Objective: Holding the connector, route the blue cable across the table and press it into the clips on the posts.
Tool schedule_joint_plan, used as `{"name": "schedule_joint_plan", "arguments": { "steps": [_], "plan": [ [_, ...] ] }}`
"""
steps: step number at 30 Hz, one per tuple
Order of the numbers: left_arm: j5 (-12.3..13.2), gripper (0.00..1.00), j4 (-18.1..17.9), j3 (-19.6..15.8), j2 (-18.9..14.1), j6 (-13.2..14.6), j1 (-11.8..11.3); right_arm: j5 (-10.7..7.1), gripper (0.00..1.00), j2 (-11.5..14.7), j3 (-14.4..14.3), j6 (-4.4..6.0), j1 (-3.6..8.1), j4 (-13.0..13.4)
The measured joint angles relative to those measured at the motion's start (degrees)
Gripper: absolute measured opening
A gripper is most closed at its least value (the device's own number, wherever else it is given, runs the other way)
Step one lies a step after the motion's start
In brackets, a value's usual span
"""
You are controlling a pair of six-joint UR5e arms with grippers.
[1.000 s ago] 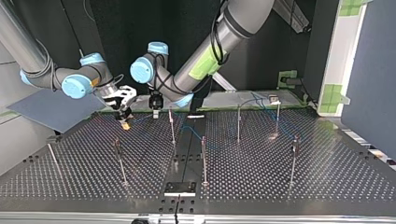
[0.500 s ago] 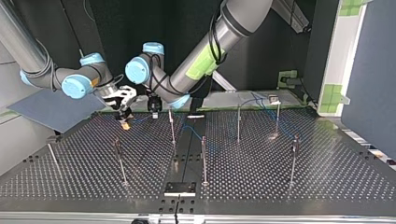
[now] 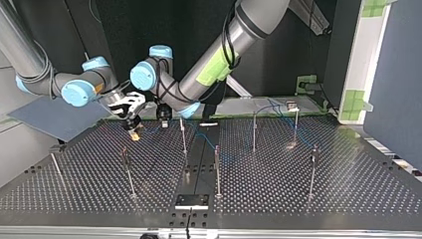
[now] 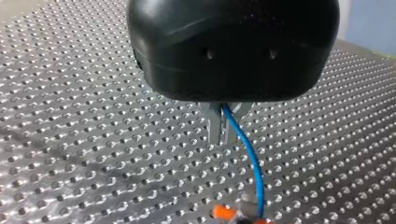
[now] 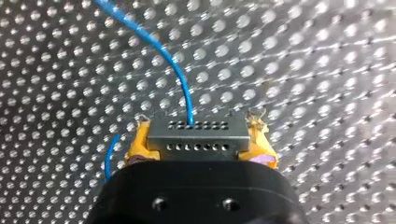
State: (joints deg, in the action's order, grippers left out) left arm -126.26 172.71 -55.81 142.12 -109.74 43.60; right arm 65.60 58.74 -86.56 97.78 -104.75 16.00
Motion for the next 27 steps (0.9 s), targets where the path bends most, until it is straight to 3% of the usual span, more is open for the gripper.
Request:
{"name": "schedule_joint_plan", "arguments": {
  "steps": [1, 2, 4, 9, 11, 13, 15, 16, 17, 19, 27],
  "plan": [
    [0.3, 0.26, 0.1, 0.0, 0.0, 0.0, 0.0, -0.06, 0.00, 0.2, 0.0, 0.18, -0.06, 0.0],
    [0.5, 0.26, 0.1, -0.1, 0.0, 0.0, 0.0, -0.10, 0.00, 0.3, 0.0, 0.31, -0.09, 0.0],
    [1.2, 0.46, 0.2, -0.1, 0.0, -0.1, -0.2, -0.20, 0.00, 0.4, 0.0, 0.56, -0.18, -0.1],
    [2.3, 0.49, -0.1, -0.1, 0.3, -1.0, -0.8, -0.27, 0.00, 0.5, 0.0, 0.81, -0.33, -0.1],
    [2.6, 0.47, -0.3, -0.2, 0.4, -1.3, -1.1, -0.28, 0.00, 0.5, 0.0, 0.85, -0.40, -0.1],
    [2.9, 0.34, -0.6, -0.3, 0.5, -1.7, -1.4, -0.31, 0.00, 0.5, 0.0, 0.95, -0.46, -0.1],
    [2.6, 0.34, -0.8, -0.3, 0.5, -1.8, -1.6, -0.34, 0.00, 0.5, 0.0, 1.03, -0.47, -0.1],
    [2.4, 0.14, -0.9, -0.3, 0.5, -1.9, -1.6, -0.35, 0.00, 0.5, 0.0, 1.06, -0.48, 0.0],
    [2.2, 0.14, -0.9, -0.3, 0.5, -1.9, -1.6, -0.36, 0.00, 0.5, 0.0, 1.08, -0.49, 0.0],
    [1.6, 0.00, -1.0, -0.3, 0.5, -1.7, -1.5, -0.37, 0.00, 0.5, 0.0, 1.15, -0.49, 0.0],
    [-1.1, 0.00, 0.5, 0.5, 0.4, -1.0, -0.9, -0.39, 0.00, 0.5, 0.1, 1.51, -0.25, 0.0]
  ]
}}
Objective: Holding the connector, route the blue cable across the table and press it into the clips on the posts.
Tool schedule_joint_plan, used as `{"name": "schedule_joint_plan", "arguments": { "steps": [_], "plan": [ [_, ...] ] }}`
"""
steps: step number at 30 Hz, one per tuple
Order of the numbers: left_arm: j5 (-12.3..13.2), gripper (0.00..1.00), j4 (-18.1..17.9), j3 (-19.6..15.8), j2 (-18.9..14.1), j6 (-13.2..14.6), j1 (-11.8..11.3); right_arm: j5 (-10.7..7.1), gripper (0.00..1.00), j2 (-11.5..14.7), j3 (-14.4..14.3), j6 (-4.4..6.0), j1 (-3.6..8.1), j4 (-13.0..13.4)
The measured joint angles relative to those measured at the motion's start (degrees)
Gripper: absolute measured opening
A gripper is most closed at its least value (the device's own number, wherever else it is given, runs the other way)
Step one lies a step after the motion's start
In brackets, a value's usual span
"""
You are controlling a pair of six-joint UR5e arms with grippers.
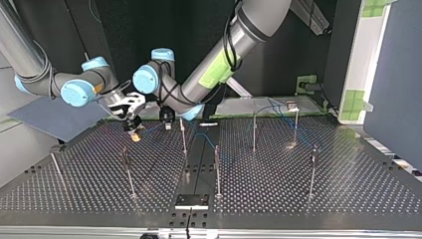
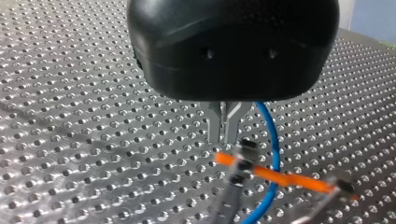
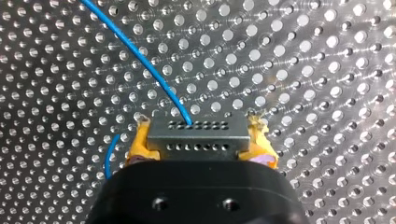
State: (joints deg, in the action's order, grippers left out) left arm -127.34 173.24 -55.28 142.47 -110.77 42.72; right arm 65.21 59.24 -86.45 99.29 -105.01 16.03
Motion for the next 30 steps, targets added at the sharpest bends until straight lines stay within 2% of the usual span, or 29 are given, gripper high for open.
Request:
{"name": "schedule_joint_plan", "arguments": {
  "steps": [6, 11, 15, 18, 25, 30],
  "plan": [
    [-2.3, 0.00, 2.0, 0.4, -1.6, 0.0, 0.4, -0.01, 0.00, 0.2, 0.5, -0.14, 0.06, -0.5],
    [-2.9, 0.00, 2.7, 0.4, -4.2, 0.1, 0.8, 0.01, 0.00, 2.0, 1.6, 0.25, 0.26, -2.0],
    [-3.0, 0.00, 3.1, 0.5, -6.8, 0.6, 1.1, 0.00, 0.00, 4.0, 2.4, 1.82, 0.48, -2.3],
    [-2.9, 0.00, 3.3, 0.5, -8.2, 0.8, 1.5, -0.33, 0.00, 5.7, 2.9, 3.42, 0.69, -2.4],
    [-3.0, 0.00, 3.6, 0.5, -9.6, 0.9, 2.4, -0.82, 0.00, 9.2, 3.1, 6.80, 0.80, -2.7],
    [-3.7, 0.00, 3.8, 0.5, -11.1, 0.8, 2.8, -1.06, 0.00, 11.8, 3.1, 7.81, 0.81, -3.0]
  ]
}}
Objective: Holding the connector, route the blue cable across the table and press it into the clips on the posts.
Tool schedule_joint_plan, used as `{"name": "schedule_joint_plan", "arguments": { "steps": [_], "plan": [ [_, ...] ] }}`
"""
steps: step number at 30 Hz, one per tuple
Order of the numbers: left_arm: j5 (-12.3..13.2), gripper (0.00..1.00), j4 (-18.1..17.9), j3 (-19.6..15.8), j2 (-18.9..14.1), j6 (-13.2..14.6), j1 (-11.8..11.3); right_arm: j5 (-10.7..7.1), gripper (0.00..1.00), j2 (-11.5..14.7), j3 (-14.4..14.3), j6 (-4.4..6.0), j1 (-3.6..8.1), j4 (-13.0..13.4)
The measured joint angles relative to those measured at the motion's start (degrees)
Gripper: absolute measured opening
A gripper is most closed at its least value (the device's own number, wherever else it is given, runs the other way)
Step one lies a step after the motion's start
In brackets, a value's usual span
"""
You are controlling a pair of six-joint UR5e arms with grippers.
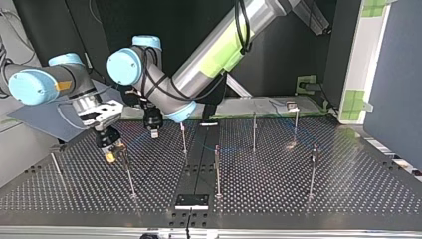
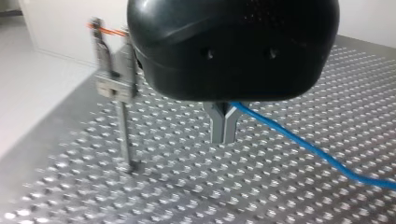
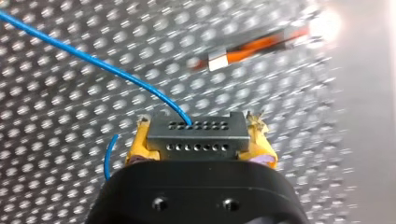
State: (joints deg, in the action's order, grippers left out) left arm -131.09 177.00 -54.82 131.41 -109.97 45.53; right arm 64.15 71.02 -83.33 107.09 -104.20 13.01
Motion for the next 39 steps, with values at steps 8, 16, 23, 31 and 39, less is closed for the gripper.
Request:
{"name": "schedule_joint_plan", "arguments": {
  "steps": [8, 16, 23, 31, 39],
  "plan": [
    [-0.8, 0.00, 0.0, 0.0, -2.3, 0.1, 0.2, -0.24, 0.00, 4.5, 0.3, 0.77, 0.00, -1.1],
    [0.5, 0.00, -2.1, -0.2, -3.0, 0.7, -0.5, -0.32, 0.00, 7.0, 0.4, 1.19, -0.37, -1.4],
    [3.5, 0.00, -3.4, -2.8, -3.0, 0.7, -1.0, -0.04, 0.00, 7.0, 0.4, 1.07, -0.25, -2.5],
    [6.4, 0.00, -6.4, -3.9, -3.0, 1.0, -1.7, 0.73, 0.00, 6.8, 0.3, 0.97, 0.44, -3.6],
    [10.5, 0.00, -8.9, -2.8, -3.0, 0.9, -3.2, 0.80, 0.00, 5.3, 0.2, 0.47, 0.83, -3.6]
  ]
}}
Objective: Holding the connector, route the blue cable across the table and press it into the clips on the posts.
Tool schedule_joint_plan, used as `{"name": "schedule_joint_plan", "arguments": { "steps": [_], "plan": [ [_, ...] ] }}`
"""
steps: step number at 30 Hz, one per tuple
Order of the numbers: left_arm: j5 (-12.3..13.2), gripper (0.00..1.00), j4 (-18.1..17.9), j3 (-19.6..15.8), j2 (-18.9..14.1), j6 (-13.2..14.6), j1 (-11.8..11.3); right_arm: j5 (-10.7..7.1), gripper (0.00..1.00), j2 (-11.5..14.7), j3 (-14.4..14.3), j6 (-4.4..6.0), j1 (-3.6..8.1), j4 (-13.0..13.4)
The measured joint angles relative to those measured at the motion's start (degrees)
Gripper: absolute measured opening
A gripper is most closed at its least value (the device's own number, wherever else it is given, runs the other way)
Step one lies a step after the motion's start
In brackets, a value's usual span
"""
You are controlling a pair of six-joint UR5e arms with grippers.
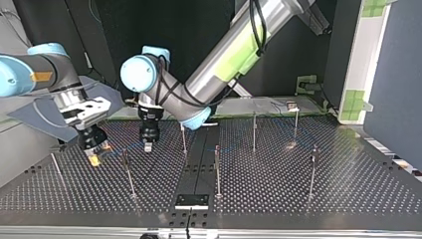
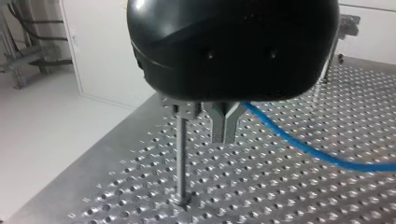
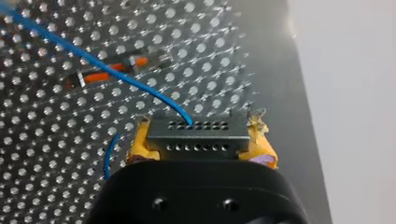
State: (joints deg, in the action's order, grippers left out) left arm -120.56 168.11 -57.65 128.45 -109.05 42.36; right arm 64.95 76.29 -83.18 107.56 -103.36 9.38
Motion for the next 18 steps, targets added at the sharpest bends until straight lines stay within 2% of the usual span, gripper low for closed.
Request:
{"name": "schedule_joint_plan", "arguments": {
  "steps": [9, 13, 18],
  "plan": [
    [2.7, 0.00, 1.6, 2.8, 0.2, 0.0, -1.8, -0.07, 0.00, -0.3, 0.0, 0.21, 0.78, 0.2],
    [4.1, 0.02, 2.5, 3.6, 1.2, 0.0, -2.5, -0.08, 0.00, -0.4, 0.0, 0.28, 1.24, 0.2],
    [4.8, 0.02, 3.4, 4.6, 2.3, 0.0, -2.9, -0.30, 0.00, -0.4, 0.0, 0.30, 1.80, 0.2]
  ]
}}
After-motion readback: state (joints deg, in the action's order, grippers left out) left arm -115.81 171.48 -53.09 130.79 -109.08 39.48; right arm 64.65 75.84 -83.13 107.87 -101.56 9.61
